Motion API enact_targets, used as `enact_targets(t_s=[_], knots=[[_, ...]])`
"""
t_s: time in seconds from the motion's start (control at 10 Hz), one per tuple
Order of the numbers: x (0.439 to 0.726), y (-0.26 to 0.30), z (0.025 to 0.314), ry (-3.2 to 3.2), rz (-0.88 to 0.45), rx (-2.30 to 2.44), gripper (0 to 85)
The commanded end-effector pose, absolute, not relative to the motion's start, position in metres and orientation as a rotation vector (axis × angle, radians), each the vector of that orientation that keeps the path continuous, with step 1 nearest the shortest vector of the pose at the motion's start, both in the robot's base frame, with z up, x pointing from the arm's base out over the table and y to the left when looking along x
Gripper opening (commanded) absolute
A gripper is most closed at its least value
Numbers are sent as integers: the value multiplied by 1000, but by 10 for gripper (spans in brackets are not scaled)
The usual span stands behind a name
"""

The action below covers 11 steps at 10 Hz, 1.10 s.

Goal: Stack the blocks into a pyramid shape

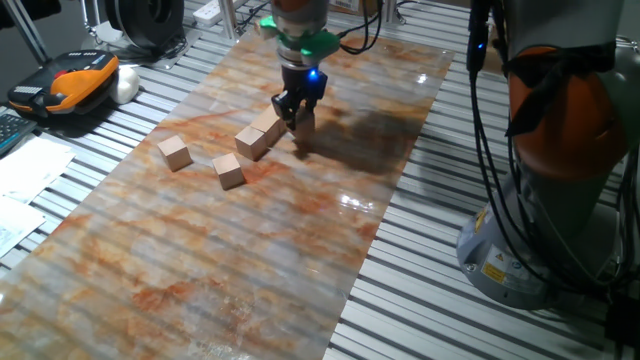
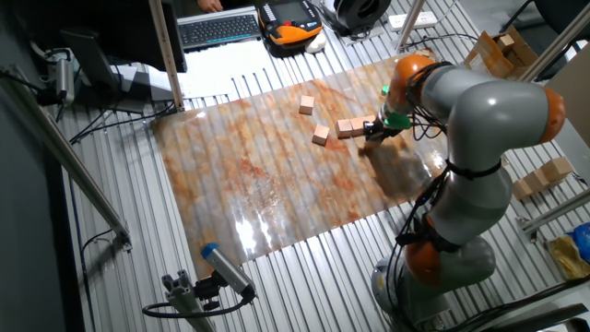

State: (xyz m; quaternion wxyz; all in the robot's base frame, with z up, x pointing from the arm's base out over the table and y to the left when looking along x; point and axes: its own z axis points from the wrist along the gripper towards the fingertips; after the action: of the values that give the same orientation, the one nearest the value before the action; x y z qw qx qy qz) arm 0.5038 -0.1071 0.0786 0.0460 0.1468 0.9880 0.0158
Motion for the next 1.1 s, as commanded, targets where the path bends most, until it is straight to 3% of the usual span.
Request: enact_targets(t_s=[0.0,0.6,1.0], knots=[[503,-105,82,3020,57,382,0],[520,-96,118,3088,45,119,0],[534,-95,117,3089,72,64,0]])
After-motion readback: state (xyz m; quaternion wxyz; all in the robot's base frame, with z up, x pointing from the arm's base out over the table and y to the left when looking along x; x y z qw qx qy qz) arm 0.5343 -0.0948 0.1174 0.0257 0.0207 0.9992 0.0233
